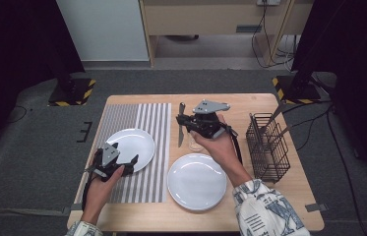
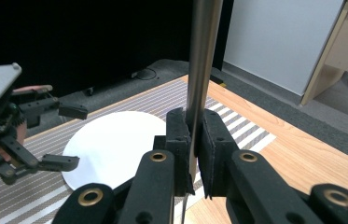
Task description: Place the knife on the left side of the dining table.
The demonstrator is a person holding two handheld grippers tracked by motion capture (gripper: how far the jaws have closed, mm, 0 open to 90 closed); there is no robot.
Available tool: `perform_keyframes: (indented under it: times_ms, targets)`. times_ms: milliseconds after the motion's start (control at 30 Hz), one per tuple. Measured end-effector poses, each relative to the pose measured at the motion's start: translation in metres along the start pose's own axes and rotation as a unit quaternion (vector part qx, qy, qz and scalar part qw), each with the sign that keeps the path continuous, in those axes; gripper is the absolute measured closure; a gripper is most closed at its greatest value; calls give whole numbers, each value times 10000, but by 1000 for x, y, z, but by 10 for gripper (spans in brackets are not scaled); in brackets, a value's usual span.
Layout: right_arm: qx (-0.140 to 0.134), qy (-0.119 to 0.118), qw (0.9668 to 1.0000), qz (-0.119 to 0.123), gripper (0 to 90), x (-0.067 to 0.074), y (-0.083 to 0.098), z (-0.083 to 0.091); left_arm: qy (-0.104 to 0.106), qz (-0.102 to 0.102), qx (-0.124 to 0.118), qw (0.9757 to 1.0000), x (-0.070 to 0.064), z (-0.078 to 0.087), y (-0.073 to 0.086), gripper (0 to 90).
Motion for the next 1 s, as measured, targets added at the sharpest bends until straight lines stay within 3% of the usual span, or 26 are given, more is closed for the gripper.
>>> perform_keyframes:
  times_ms: [67,200,633,833,1000]
  targets:
    - [5,26,10000,7,834,1,0,-2,33,32,-38,10000,1,1,-4,105]
    - [30,-24,10000,85,834,3,1,-7,120,-99,-43,9999,1,-1,-12,105]
    - [128,28,9997,190,834,6,8,-20,208,117,-96,9997,3,-4,-25,135]
    - [221,84,9994,271,834,8,13,-28,375,118,-211,9990,-5,-10,-46,161]
    - [313,114,9991,257,834,7,22,-34,528,0,-300,9982,-14,-15,-69,201]
Point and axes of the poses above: each handheld gripper's, and its own axes: z roughly backward along the jaws, y roughly out of its underside, x roughly to its left, the point moved 1 cm from there along -z, roughly forward along the jaws, and after that the axes turned 3 degrees about -z, right-handed, at the moved point
